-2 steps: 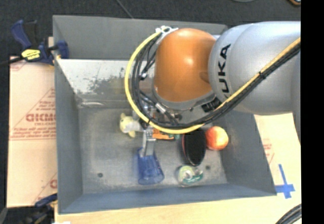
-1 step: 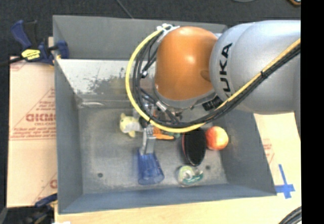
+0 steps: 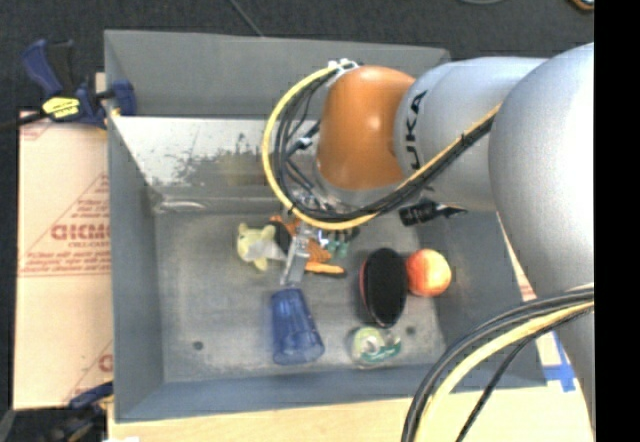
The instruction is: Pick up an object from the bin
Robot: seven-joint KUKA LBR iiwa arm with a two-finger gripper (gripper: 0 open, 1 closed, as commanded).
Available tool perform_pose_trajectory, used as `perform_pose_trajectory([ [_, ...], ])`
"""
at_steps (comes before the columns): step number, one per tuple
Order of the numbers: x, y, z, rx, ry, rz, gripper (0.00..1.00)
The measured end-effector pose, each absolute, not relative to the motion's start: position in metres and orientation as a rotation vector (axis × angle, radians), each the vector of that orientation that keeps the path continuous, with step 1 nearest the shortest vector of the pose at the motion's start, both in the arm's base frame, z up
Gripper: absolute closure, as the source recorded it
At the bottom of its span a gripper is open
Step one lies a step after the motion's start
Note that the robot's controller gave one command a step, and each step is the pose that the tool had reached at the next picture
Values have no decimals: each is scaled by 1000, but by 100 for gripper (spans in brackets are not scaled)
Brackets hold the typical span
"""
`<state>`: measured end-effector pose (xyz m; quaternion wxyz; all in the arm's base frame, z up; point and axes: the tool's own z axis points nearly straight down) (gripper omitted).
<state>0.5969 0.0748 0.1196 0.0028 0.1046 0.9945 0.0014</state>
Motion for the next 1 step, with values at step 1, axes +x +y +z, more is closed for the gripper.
perform_pose_trajectory([
  [1,608,43,71,289,3120,7,0],
])
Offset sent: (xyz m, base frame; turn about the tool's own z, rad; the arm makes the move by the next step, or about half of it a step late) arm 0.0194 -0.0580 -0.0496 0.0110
